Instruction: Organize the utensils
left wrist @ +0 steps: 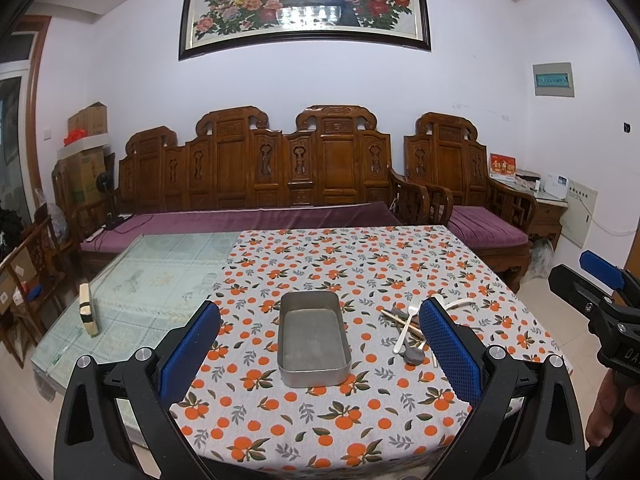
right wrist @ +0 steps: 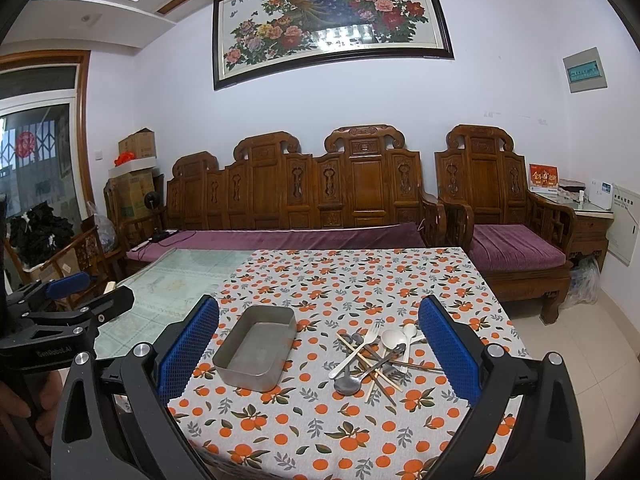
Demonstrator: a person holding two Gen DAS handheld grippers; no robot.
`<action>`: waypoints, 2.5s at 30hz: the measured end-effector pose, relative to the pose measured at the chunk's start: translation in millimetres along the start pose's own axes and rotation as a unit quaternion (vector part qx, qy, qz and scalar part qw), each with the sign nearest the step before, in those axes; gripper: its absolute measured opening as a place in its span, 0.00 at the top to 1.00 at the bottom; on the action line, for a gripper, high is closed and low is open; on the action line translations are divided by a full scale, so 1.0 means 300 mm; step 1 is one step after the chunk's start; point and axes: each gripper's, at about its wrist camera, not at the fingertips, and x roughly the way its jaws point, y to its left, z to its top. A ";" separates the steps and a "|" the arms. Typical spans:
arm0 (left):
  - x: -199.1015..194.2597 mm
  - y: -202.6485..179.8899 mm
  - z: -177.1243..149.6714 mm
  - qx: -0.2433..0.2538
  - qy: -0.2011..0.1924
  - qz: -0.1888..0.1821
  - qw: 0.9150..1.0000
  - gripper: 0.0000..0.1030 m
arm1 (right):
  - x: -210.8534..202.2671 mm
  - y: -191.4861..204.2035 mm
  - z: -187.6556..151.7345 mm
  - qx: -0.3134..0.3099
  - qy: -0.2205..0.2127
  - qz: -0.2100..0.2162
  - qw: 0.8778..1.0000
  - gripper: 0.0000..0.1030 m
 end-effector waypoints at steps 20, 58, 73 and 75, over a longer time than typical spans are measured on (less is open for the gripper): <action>0.124 -0.003 -0.051 0.010 0.042 -0.014 0.999 0.06 | 0.053 -0.042 -0.025 0.002 0.022 -0.006 1.000 0.02; 0.846 -0.309 -0.191 0.098 0.187 -0.149 0.966 0.30 | 0.828 -0.504 -0.379 0.046 0.180 -0.037 0.982 0.42; 1.205 -0.478 -0.328 0.118 0.268 -0.174 0.940 0.65 | 0.909 -0.564 -0.495 0.085 0.204 -0.025 0.975 0.42; 1.228 -0.489 -0.337 0.121 0.275 -0.174 0.938 0.75 | 0.917 -0.561 -0.500 0.083 0.207 -0.026 0.975 0.42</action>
